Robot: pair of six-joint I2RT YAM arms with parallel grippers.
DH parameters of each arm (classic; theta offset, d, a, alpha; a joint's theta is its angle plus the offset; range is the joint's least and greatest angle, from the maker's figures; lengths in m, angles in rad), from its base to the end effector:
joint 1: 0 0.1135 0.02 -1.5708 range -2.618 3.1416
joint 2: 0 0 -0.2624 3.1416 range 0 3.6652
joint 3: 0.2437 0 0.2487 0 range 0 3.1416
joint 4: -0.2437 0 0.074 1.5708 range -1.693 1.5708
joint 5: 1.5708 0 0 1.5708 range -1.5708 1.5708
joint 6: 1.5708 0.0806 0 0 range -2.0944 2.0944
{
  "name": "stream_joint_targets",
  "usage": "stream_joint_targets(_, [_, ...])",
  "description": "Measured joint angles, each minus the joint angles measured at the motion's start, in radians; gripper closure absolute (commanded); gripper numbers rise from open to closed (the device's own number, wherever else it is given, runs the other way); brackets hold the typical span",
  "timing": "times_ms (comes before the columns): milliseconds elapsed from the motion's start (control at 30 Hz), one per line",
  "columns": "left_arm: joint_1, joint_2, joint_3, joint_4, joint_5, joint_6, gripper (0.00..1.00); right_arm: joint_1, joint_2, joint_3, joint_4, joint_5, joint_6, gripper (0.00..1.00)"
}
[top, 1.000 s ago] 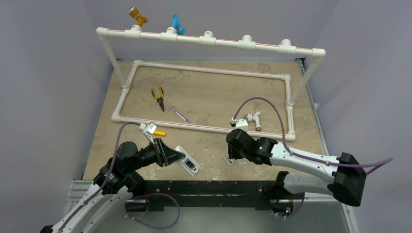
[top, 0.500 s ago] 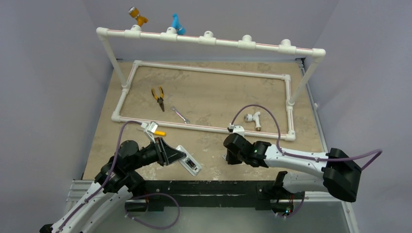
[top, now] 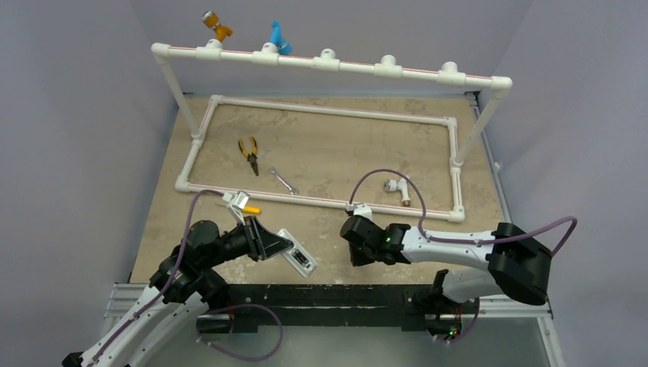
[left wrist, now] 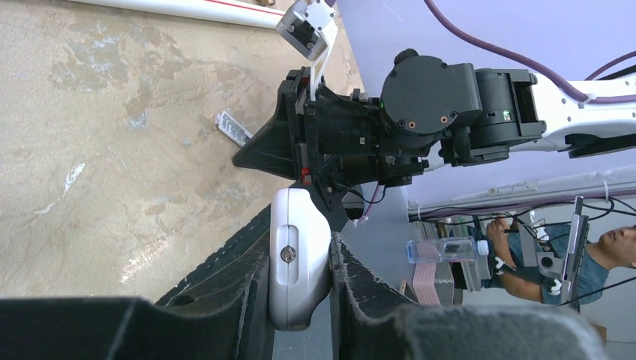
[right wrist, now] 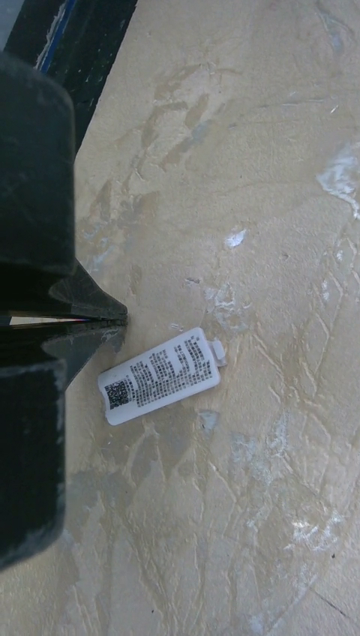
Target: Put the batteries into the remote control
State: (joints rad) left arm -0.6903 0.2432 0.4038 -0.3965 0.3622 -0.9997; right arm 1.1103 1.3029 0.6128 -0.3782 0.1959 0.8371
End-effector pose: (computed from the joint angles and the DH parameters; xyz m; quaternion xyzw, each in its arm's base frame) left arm 0.0891 -0.1107 0.2396 -0.0089 0.7805 -0.5493 0.2983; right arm 0.1245 0.2157 0.1250 -0.1072 0.9583 0.1514 0.2174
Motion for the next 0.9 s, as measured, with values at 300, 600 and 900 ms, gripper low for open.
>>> stream_joint_targets(300, [0.000, 0.000, 0.000, 0.000, 0.000, 0.000, 1.00, 0.024, 0.033, 0.056, -0.151, 0.077, 0.039, 1.00])
stream_joint_targets(600, [0.000, 0.002, 0.000, 0.001, 0.000, 0.000, 1.00, -0.008, 0.017, 0.047, -0.187, 0.141, 0.075, 1.00])
stream_joint_targets(900, [0.000, 0.002, 0.000, 0.001, 0.000, 0.000, 1.00, -0.065, 0.030, 0.048, -0.177, 0.206, 0.067, 1.00])
